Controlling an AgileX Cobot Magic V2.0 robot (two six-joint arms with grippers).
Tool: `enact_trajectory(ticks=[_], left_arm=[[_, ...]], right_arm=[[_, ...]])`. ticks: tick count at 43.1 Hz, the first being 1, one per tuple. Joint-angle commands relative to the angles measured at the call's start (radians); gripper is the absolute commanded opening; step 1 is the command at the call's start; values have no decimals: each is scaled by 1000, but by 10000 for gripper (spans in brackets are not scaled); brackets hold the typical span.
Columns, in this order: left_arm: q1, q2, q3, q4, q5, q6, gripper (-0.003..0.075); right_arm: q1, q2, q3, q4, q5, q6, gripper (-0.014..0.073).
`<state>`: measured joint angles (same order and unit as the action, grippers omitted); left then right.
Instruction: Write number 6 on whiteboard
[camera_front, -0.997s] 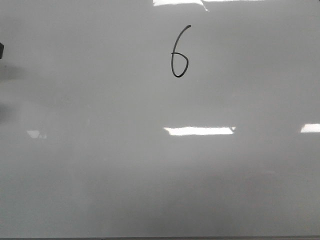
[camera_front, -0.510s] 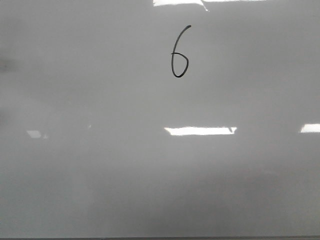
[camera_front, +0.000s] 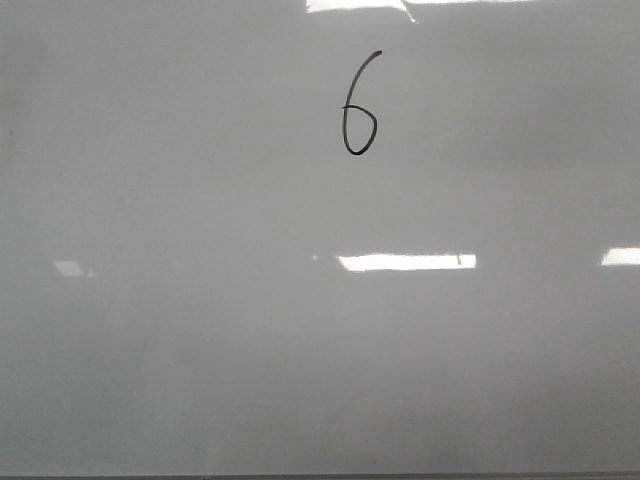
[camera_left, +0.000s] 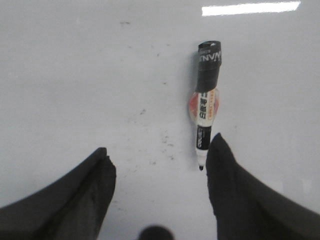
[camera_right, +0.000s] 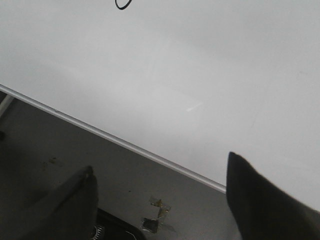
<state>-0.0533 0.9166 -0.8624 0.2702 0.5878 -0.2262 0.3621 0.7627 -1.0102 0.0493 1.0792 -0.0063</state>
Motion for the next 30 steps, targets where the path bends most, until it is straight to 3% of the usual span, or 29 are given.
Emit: enact_trajectory(ticks=[1, 10, 30], left_arm=[[-4, -62, -49, -35, 70, 32, 402], [-4, -173, -49, -241, 197, 226, 402], [-4, -204, -33, -270, 208, 226, 295]], right_arm=[[-7, -35, -32, -12, -29, 68, 560], [-7, -77, -31, -12, -32, 102, 560], [-7, -77, -31, -19, -30, 96, 560]])
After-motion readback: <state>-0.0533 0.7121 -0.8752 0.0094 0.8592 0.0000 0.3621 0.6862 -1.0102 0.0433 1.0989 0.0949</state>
